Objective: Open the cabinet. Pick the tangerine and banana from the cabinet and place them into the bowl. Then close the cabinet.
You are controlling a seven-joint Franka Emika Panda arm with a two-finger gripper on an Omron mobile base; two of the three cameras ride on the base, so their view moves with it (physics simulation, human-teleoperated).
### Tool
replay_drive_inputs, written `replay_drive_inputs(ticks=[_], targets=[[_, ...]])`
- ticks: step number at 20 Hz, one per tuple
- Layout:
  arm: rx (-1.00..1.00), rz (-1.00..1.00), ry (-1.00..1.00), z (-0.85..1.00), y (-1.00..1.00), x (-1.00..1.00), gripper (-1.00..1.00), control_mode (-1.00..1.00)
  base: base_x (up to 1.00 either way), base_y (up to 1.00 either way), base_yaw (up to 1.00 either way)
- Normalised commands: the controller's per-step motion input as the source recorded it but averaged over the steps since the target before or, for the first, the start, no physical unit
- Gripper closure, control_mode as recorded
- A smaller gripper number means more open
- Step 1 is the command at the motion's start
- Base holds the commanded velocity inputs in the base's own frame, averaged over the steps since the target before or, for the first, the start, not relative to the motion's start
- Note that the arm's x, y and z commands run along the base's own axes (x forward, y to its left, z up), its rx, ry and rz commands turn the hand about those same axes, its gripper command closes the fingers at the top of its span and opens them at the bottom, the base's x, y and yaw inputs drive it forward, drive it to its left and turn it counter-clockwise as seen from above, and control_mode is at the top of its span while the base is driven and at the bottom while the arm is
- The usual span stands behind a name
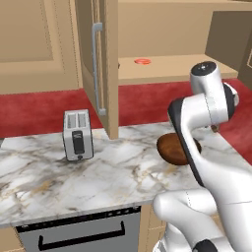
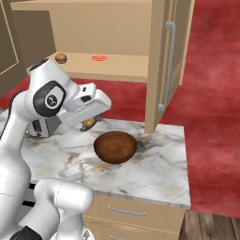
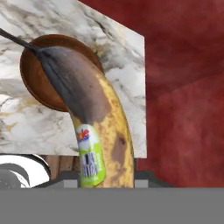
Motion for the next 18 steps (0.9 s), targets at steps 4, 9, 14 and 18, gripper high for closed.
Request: replay_drive_inputs(ticks=[4, 9, 14, 18], targets=[[0.16, 0.03, 0.11, -0.63, 0.18, 0.07, 1.0, -1.0, 0.0, 0.0, 0.0], [0.15, 0.0, 0.14, -0.33, 0.09, 0.29, 1.0, -1.0, 0.0, 0.0, 0.0], [0.04, 0.0, 0.09, -0.19, 0.02, 0.49, 1.0, -1.0, 0.0, 0.0, 0.0], [0.01, 0.0, 0.05, -0.27, 0.0, 0.41, 1.0, -1.0, 0.0, 0.0, 0.0]])
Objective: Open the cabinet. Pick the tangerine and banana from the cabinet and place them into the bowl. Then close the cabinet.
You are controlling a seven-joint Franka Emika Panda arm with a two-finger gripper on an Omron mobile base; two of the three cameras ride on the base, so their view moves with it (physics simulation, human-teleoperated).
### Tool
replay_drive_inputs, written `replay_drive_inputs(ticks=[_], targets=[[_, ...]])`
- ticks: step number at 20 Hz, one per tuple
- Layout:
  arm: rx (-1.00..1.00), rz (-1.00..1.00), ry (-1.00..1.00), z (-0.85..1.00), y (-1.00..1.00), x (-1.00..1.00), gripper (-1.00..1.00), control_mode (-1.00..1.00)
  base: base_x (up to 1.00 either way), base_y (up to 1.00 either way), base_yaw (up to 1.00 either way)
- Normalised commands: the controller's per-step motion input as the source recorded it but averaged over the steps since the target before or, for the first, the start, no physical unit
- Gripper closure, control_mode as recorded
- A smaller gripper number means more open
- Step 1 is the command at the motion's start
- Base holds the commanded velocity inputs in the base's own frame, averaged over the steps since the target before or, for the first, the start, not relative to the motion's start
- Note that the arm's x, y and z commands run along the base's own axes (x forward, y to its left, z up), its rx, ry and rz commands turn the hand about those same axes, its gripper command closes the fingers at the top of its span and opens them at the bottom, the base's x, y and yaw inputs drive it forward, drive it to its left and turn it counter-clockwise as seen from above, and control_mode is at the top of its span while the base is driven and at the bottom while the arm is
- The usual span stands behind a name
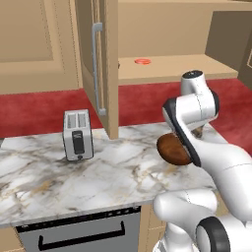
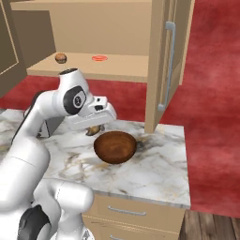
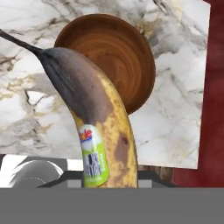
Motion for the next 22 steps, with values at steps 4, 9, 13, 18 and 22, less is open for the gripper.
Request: replay_drive_inputs(ticks=[4, 9, 13, 18, 22], targets=[[0.04, 0.0, 0.01, -0.39, 0.0, 0.28, 1.0, -1.0, 0.0, 0.0, 0.0], [0.05, 0.0, 0.0, -0.5, 0.0, 0.27, 1.0, -1.0, 0.0, 0.0, 0.0], [0.04, 0.0, 0.0, -0.45, 0.0, 0.36, 1.0, -1.0, 0.0, 0.0, 0.0], [0.03, 0.0, 0.0, -0.35, 0.0, 0.44, 1.0, -1.0, 0.0, 0.0, 0.0], [0.02, 0.0, 0.0, -0.26, -0.02, 0.46, 1.0, -1.0, 0.0, 0.0, 0.0]])
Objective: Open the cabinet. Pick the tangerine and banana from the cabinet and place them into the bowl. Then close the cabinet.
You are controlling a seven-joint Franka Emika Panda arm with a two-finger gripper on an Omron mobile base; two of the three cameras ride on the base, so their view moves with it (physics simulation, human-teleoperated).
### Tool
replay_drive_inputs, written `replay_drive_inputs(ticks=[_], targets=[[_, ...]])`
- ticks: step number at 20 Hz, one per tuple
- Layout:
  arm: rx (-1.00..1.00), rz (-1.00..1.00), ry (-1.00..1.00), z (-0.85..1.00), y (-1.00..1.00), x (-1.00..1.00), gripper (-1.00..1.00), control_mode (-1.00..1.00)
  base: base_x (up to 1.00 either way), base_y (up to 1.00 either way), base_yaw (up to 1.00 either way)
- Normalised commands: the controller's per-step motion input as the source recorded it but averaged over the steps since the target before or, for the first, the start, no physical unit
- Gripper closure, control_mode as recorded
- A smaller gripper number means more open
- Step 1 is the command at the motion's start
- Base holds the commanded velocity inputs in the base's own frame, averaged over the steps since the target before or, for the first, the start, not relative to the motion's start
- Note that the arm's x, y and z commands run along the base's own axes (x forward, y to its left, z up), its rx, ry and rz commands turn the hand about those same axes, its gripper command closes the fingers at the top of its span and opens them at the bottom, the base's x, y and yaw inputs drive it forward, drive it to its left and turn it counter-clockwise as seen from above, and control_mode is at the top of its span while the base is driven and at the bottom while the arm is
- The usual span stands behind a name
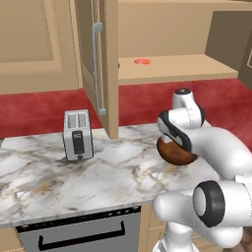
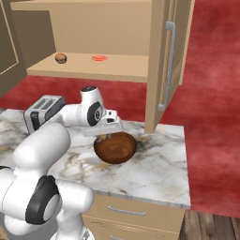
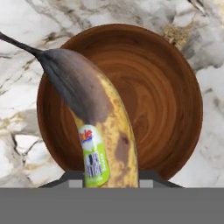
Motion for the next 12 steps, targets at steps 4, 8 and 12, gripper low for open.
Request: replay_drive_inputs(ticks=[4, 8, 12], targets=[[0.01, 0.0, 0.0, -0.24, -0.05, 0.35, 1.0, -1.0, 0.0, 0.0, 0.0], [0.01, 0.0, 0.0, -0.35, -0.1, 0.21, 1.0, -1.0, 0.0, 0.0, 0.0], [0.01, 0.0, 0.0, -0.43, -0.12, 0.07, 1.0, -1.0, 0.0, 0.0, 0.0]])
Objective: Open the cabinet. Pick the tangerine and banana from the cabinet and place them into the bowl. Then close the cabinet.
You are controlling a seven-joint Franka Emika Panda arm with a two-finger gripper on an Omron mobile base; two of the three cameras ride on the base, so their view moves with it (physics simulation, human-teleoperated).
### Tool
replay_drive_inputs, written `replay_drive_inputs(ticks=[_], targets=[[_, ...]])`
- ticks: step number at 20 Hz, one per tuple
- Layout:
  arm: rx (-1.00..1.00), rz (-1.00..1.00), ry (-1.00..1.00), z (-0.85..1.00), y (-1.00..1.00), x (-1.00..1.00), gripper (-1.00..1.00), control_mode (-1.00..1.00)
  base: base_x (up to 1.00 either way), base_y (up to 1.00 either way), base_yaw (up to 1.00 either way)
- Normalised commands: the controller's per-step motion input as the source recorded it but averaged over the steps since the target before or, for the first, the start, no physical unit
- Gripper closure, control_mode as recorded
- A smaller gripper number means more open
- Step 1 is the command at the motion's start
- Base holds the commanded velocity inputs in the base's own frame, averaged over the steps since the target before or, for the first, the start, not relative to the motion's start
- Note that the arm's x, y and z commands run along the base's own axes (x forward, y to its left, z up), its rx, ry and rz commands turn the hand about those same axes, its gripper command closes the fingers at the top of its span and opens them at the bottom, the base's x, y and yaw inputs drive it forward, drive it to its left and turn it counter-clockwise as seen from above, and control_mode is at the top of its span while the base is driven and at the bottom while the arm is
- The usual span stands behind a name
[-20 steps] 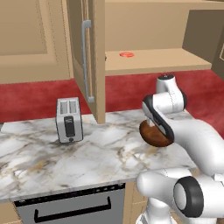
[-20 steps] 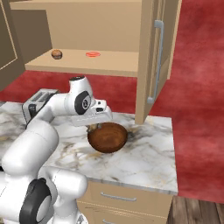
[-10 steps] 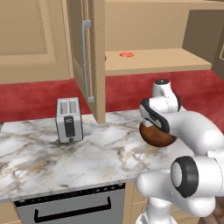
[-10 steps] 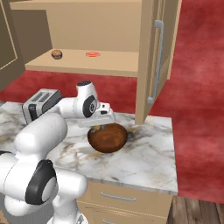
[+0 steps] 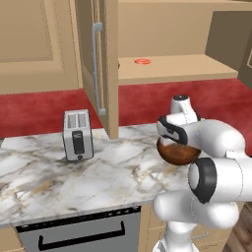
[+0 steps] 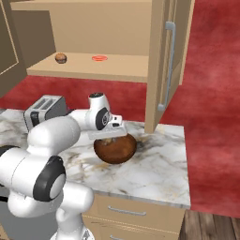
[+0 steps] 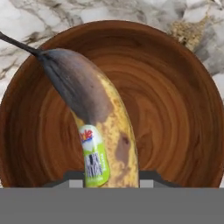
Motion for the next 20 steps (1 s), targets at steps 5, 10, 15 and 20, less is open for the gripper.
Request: replay_drive_inputs(ticks=[5, 10, 15, 20], targets=[[0.0, 0.0, -0.01, -0.39, -0.11, 0.1, 1.0, -1.0, 0.0, 0.0, 0.0], [0.0, 0.0, -0.03, -0.32, -0.08, 0.08, 1.0, -1.0, 0.0, 0.0, 0.0], [0.0, 0.0, -0.01, -0.26, -0.07, 0.13, 1.0, -1.0, 0.0, 0.0, 0.0], [0.02, 0.0, 0.0, -0.11, -0.08, 0.2, 1.0, -1.0, 0.0, 0.0, 0.0]])
